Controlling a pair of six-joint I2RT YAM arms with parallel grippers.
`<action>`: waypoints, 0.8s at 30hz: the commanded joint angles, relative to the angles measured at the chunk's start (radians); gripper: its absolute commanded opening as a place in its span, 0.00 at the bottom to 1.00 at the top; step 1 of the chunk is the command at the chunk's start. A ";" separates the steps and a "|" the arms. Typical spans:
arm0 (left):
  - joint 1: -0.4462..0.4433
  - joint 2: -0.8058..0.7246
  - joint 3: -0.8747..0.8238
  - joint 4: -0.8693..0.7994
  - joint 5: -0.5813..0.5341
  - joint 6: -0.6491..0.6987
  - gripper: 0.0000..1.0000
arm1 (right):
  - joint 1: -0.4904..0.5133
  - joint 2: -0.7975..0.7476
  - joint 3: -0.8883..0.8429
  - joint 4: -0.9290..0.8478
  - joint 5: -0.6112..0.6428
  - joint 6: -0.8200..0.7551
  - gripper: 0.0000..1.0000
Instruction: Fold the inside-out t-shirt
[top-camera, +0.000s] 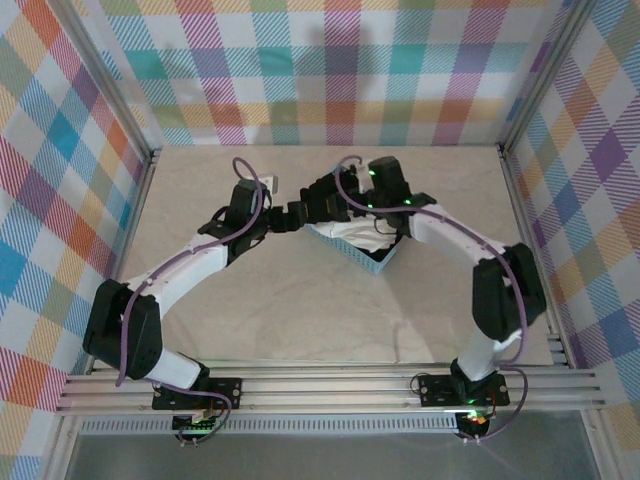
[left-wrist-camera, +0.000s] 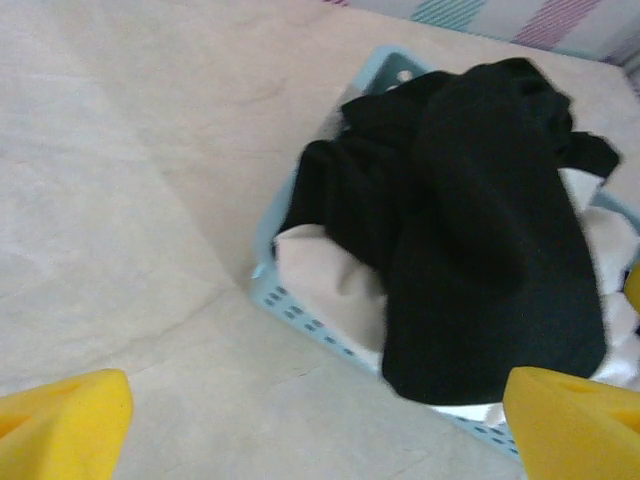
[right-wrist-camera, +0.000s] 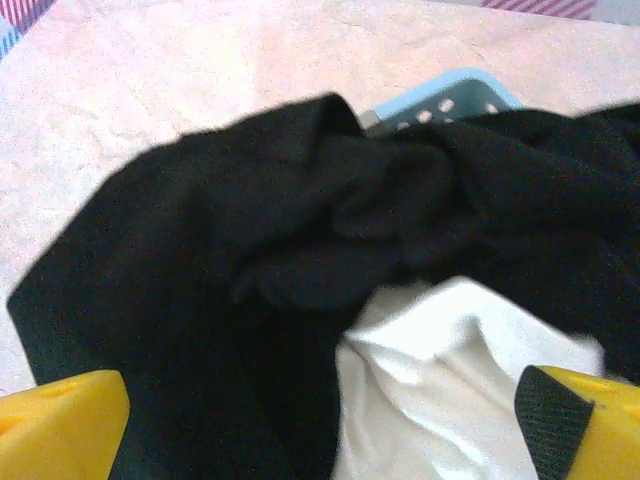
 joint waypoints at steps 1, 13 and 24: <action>-0.001 -0.074 -0.069 -0.040 -0.132 0.002 0.97 | 0.026 0.095 0.118 -0.103 0.089 -0.060 1.00; 0.001 -0.178 -0.171 -0.076 -0.238 0.024 0.99 | 0.023 0.473 0.577 -0.230 0.229 -0.121 0.61; 0.001 -0.154 -0.169 -0.072 -0.175 0.011 1.00 | 0.021 0.293 0.654 -0.110 0.131 -0.150 0.07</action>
